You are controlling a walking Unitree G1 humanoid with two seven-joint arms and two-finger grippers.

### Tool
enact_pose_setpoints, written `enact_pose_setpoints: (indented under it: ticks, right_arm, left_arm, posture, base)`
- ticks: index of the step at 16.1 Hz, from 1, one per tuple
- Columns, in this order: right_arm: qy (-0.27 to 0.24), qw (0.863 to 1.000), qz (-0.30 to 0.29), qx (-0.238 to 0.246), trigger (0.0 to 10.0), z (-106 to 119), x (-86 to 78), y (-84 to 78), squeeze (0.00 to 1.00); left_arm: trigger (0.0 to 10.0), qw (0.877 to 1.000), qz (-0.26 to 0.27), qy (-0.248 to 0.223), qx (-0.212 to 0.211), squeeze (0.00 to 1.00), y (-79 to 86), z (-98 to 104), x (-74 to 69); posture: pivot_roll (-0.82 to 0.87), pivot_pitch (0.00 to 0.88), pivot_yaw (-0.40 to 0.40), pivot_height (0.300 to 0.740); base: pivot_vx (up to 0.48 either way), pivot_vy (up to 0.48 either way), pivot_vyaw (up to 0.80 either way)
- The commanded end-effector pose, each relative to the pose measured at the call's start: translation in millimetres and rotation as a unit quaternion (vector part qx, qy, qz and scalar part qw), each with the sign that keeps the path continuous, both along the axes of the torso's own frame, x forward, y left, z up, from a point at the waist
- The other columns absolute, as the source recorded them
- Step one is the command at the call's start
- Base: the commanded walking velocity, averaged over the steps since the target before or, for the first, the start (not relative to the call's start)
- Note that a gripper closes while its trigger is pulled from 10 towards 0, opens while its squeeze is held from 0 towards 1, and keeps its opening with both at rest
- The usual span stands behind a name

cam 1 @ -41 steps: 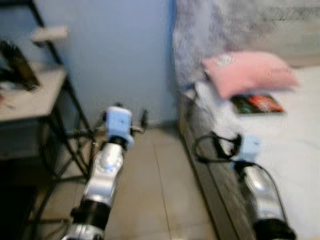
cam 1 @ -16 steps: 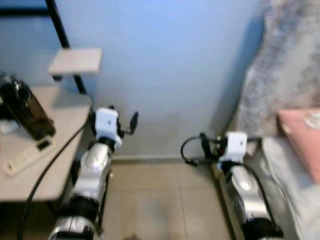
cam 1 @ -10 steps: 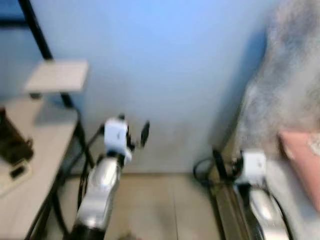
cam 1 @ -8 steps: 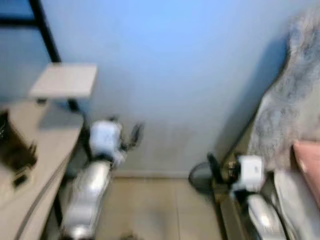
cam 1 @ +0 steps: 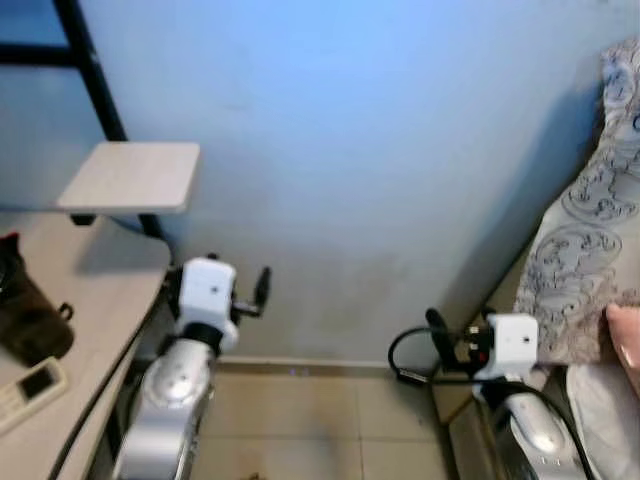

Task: Clean up the room

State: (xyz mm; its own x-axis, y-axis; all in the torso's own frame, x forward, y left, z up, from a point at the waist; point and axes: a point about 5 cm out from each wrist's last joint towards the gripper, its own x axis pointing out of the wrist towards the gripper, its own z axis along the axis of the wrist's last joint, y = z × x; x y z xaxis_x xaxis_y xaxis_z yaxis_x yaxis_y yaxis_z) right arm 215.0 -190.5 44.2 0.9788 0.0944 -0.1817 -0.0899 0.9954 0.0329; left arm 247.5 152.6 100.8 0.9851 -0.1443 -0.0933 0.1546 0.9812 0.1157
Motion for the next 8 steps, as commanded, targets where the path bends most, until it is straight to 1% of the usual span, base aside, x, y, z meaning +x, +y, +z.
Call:
enact_pose_setpoints:
  ticks: [1, 3, 6, 7, 8]
  right_arm:
    - [0.004, 1.000, -0.003, 0.018, 10.0, 4, 3.6, 5.3, 0.00]
    - [0.007, 1.000, -0.004, 0.019, 10.0, 2, 5.0, 6.7, 0.00]
    - [0.011, 1.000, -0.005, 0.023, 10.0, 0, 5.7, 8.4, 0.00]
    - [0.012, 1.000, -0.004, 0.024, 10.0, 0, 8.0, 9.6, 0.00]
    - [0.007, 1.000, 0.007, 0.024, 10.0, 1, 13.9, 11.7, 0.00]
  left_arm:
    - [10.0, 1.000, -0.013, 0.013, -0.006, 0.00, -5.0, 10, 0.1]
    - [10.0, 1.000, -0.009, 0.004, -0.007, 0.00, -2.9, 11, 5.1]
    - [10.0, 1.000, -0.007, 0.016, 0.002, 0.00, -0.9, 5, 6.0]
    - [10.0, 1.000, 0.000, 0.020, 0.002, 0.00, 1.2, 3, 9.0]
    - [10.0, 1.000, 0.008, 0.021, -0.003, 0.00, 3.9, 1, 14.3]
  posture:
    - [0.13, 0.000, -0.012, 0.740]
    - [0.14, 0.000, -0.012, 0.740]
    - [0.15, 0.000, -0.020, 0.740]
    - [0.16, 0.000, -0.024, 0.740]
    - [0.16, 0.000, -0.028, 0.740]
  base:
    - [0.000, 0.000, 0.00]
    - [0.000, 0.000, 0.00]
    - [0.000, 0.000, 0.00]
    - [0.000, 0.000, 0.00]
    - [0.000, 0.000, 0.00]
